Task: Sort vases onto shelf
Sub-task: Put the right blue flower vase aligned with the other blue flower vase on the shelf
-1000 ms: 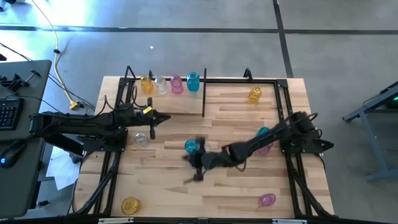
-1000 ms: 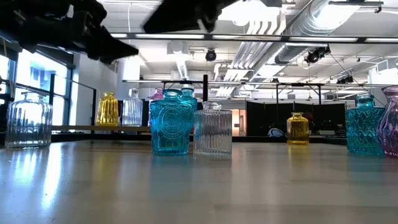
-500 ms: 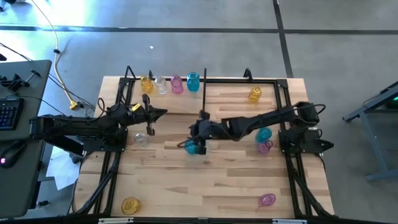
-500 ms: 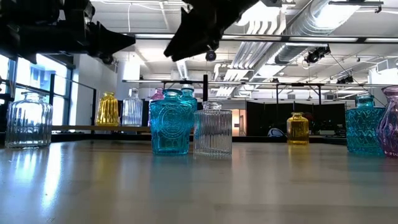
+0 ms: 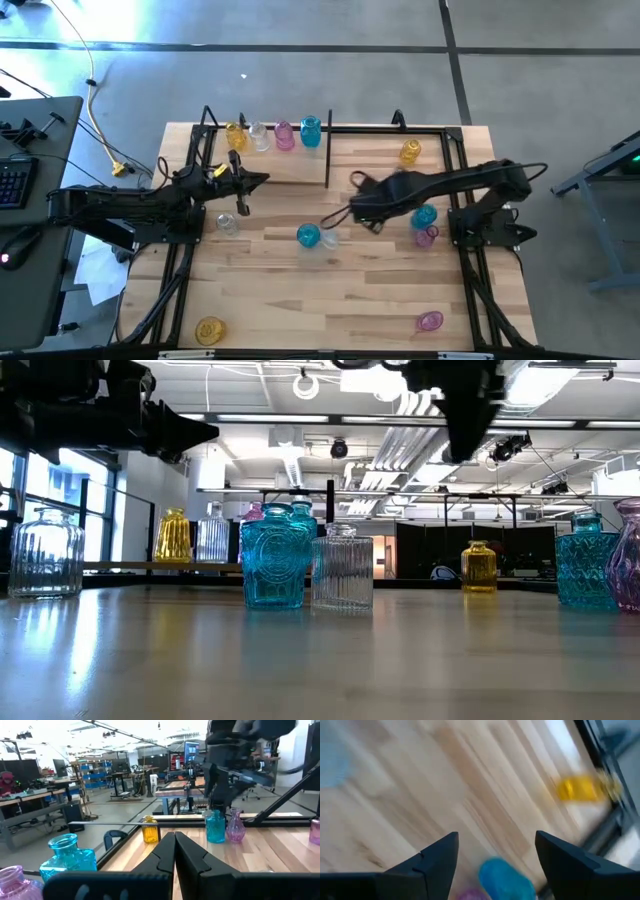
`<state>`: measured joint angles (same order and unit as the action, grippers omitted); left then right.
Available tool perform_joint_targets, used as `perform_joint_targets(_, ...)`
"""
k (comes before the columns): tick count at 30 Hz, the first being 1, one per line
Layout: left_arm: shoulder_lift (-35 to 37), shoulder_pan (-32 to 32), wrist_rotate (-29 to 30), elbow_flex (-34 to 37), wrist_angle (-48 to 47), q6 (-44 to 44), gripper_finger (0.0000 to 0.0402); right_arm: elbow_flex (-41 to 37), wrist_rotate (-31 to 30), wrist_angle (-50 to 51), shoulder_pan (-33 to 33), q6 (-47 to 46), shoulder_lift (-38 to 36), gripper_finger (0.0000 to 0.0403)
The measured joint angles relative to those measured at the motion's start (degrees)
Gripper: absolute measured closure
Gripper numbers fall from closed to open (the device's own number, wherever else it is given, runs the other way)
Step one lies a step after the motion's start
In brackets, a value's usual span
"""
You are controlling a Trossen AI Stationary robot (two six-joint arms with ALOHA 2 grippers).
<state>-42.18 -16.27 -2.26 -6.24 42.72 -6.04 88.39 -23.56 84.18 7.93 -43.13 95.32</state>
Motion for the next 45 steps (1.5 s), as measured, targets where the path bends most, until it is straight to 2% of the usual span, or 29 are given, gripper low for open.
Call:
perform_joint_targets(8,-0.04,0.02,-0.04,0.00,-0.04,1.51,0.0401,-16.50,5.80,0.76,-3.69,-15.47,-14.73,0.0148)
perform_joint_targets(13,-0.03,0.02,-0.03,0.00,-0.03,1.46,0.0401,-26.61,9.16,-0.46,-7.00,-21.73,-23.51,0.0148)
perform_joint_targets(21,-0.04,0.02,0.00,0.00,-0.02,1.33,0.0401,-37.77,13.26,-6.64,-8.71,-26.05,-29.93,0.0148)
perform_joint_targets(29,-0.04,0.02,0.14,0.00,-0.02,1.35,0.0401,-41.35,15.66,-12.09,-8.71,-26.04,-30.13,0.0161)
perform_joint_targets(32,-0.04,0.02,0.17,0.00,-0.02,1.36,0.0401,-41.36,15.66,-12.72,-8.67,-26.34,-30.13,0.0189)
perform_joint_targets(40,-0.03,0.02,0.17,-0.02,-1.29,1.51,0.0401,-41.36,14.83,-13.32,-8.66,-25.74,-30.13,0.0298)
perform_joint_targets(45,-0.04,0.02,0.15,-0.02,-1.88,2.56,0.0401,-41.36,13.69,-14.69,-8.67,-23.30,-30.13,0.0308)
